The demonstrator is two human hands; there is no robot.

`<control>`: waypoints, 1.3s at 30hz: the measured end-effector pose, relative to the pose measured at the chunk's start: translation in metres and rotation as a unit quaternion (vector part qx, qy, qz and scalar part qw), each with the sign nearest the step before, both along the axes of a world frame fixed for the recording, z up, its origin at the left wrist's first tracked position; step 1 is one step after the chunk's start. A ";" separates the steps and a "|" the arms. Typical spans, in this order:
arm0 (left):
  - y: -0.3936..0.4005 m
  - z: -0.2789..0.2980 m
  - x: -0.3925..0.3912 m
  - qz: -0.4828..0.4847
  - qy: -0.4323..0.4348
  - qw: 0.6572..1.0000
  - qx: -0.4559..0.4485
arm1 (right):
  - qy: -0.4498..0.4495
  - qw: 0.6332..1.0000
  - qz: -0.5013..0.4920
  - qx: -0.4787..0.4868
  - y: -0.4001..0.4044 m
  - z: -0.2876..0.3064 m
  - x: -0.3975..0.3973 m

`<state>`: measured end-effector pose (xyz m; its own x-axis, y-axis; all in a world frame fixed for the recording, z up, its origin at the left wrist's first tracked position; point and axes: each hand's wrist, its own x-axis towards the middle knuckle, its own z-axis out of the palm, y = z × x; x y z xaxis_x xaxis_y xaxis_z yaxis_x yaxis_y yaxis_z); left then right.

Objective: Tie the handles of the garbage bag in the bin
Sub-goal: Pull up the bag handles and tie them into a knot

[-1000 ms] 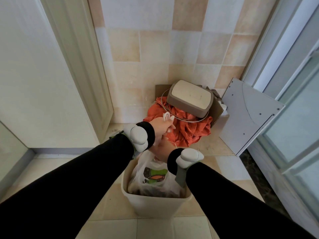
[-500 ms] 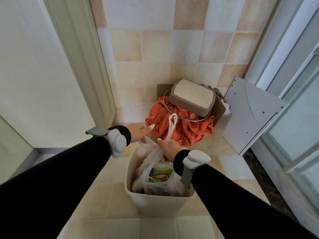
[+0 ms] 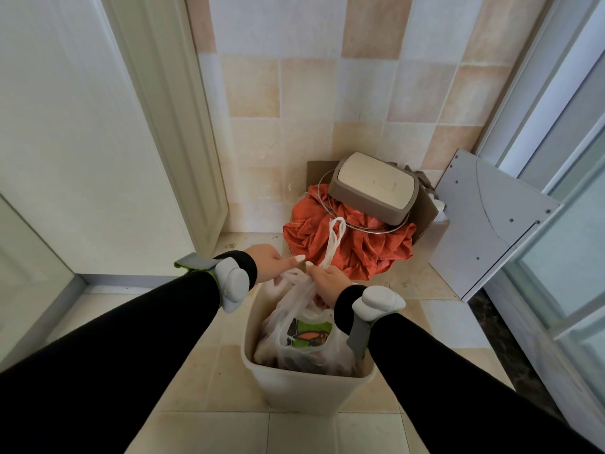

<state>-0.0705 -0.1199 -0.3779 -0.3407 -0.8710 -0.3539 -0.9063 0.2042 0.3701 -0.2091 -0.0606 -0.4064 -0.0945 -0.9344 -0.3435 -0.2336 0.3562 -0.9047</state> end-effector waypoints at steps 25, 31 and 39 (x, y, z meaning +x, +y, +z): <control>0.044 0.014 -0.033 0.013 -0.055 0.950 0.306 | 0.023 0.998 0.006 0.057 -0.001 -0.003 -0.022; 0.064 -0.017 -0.030 0.140 0.063 0.939 0.307 | -0.073 0.994 -0.028 0.077 0.005 -0.004 -0.021; 0.072 -0.049 -0.026 0.173 0.145 0.935 0.273 | -0.139 0.987 -0.046 0.071 0.012 0.000 -0.020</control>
<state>-0.0962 -0.0477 -0.4266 -0.2224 -0.6633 -0.7146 -0.7280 -0.3745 0.5742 -0.2288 -0.0484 -0.4069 -0.0598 -0.8673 -0.4941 0.0561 0.4913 -0.8692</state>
